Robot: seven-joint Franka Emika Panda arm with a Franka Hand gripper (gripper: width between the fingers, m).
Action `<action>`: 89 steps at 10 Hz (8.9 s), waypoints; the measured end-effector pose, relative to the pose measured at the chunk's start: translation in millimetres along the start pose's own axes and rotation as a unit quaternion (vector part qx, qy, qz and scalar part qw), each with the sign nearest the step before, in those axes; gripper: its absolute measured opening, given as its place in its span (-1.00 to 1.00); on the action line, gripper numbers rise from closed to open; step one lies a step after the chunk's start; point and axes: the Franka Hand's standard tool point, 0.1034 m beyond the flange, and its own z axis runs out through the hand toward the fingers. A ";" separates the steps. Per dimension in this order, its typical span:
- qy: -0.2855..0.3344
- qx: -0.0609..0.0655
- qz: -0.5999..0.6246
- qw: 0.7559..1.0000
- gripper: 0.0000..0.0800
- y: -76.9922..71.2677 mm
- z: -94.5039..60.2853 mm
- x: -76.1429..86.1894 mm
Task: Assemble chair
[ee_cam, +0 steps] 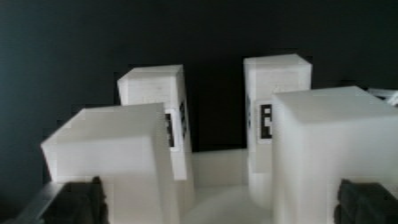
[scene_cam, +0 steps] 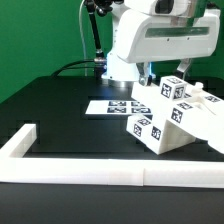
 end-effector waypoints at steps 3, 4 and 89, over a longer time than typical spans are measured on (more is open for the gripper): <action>0.001 0.002 0.001 1.000 0.62 -1.2 9.2 -5.9; 0.000 0.002 0.001 1.000 0.62 -1.9 10.7 -6.8; 0.017 0.109 0.759 0.642 0.62 -30.8 -13.3 57.2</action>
Offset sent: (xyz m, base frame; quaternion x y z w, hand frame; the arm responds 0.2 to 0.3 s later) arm -0.0074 -0.0015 -0.0062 -0.0005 0.0207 -0.0048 0.9998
